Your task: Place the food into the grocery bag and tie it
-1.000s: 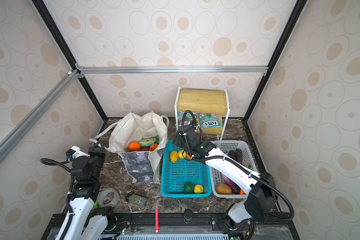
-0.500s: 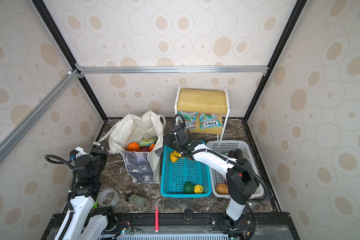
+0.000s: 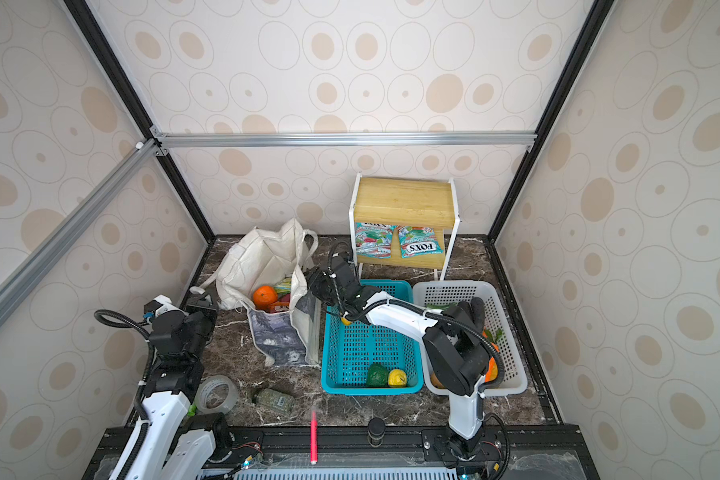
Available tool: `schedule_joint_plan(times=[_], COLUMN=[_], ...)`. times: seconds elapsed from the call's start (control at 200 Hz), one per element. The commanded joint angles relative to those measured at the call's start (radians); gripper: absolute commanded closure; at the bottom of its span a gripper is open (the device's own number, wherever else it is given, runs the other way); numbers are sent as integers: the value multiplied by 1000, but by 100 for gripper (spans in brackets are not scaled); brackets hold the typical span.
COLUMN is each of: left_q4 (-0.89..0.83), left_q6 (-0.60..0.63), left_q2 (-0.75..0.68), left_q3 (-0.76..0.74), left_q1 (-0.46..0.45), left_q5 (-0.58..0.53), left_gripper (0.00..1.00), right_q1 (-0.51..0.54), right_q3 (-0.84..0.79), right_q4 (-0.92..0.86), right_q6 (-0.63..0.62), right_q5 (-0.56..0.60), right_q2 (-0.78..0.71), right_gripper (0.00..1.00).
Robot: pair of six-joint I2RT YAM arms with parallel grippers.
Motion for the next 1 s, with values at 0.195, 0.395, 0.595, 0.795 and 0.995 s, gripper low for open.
schedule_joint_plan(times=[0.195, 0.395, 0.595, 0.795, 0.995], left_q4=[12, -4, -29, -80, -76], left_q6=[12, 22, 64, 196, 300], left_q2=[-1, -10, -16, -13, -7], left_q3=[9, 20, 42, 111, 150], left_q1=[5, 4, 4, 4, 4], left_q5=[-3, -14, -32, -59, -50], left_gripper=[100, 100, 100, 100, 100], right_q1=[46, 57, 52, 19, 15], right_q3=[-52, -69, -154, -217, -161], right_q4=[281, 380, 402, 76, -195], right_q6=[156, 231, 208, -27, -268], right_q5=[82, 75, 106, 248, 391], right_q2=[34, 68, 25, -205, -339], right_gripper=[47, 75, 97, 100, 100])
